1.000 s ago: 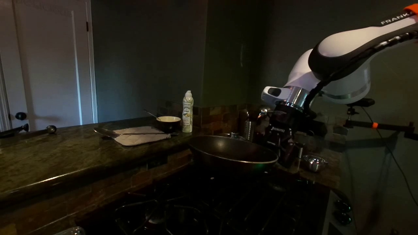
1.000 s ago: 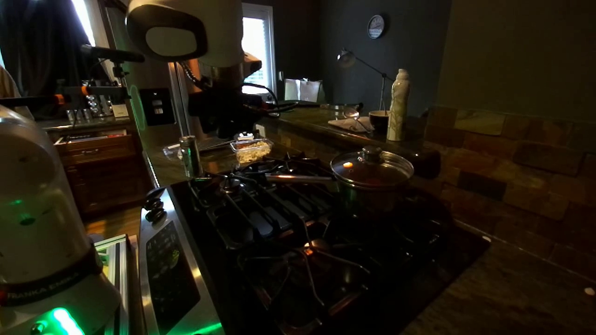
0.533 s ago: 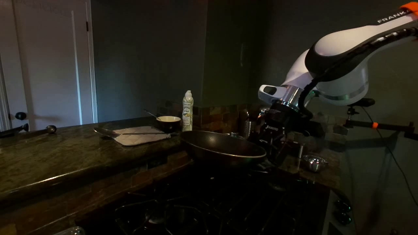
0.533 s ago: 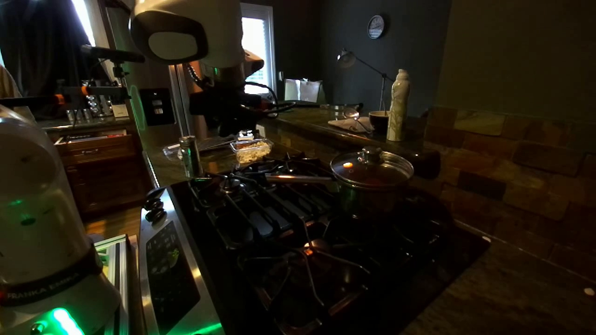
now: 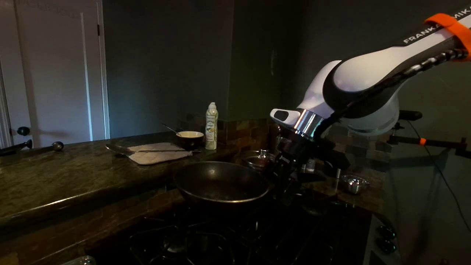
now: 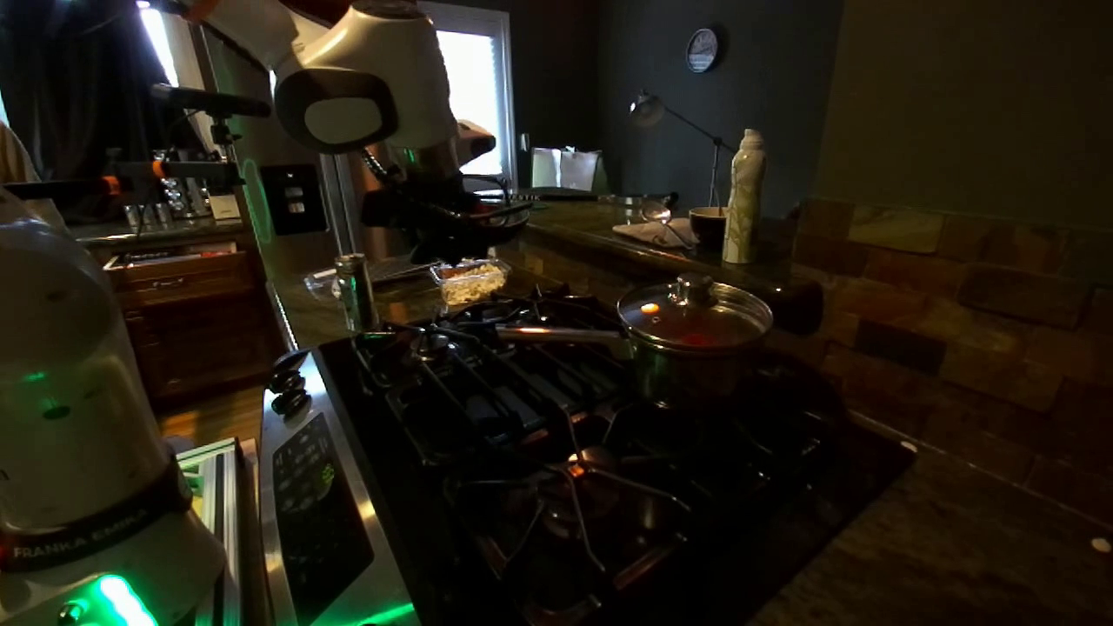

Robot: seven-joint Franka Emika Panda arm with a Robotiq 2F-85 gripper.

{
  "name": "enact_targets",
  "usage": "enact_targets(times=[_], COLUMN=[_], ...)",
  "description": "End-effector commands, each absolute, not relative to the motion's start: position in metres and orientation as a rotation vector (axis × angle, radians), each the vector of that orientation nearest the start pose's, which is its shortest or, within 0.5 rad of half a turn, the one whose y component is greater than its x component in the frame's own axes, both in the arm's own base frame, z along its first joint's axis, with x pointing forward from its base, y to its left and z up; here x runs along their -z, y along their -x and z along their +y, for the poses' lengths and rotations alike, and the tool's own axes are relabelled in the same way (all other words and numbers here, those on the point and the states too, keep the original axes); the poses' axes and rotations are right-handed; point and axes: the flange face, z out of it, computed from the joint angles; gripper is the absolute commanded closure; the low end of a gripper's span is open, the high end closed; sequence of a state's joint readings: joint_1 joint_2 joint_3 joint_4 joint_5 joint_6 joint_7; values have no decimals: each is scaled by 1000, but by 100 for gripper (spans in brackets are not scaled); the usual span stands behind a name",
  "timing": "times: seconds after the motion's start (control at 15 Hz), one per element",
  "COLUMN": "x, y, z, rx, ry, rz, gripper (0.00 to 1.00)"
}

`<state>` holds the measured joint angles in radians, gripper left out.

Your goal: Move the black pan to the back left plate of the stove.

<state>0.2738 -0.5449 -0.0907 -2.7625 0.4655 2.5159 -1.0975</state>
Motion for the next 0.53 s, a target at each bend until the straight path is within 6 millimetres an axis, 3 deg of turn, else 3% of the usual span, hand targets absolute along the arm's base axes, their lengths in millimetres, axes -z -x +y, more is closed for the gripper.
enact_targets(times=[0.0,0.47], x=[-381,-354], y=[-374,-390], z=[95,107], rx=[537,631], ry=[2597,2626], rz=[-1296,-1183], gripper=[100,100])
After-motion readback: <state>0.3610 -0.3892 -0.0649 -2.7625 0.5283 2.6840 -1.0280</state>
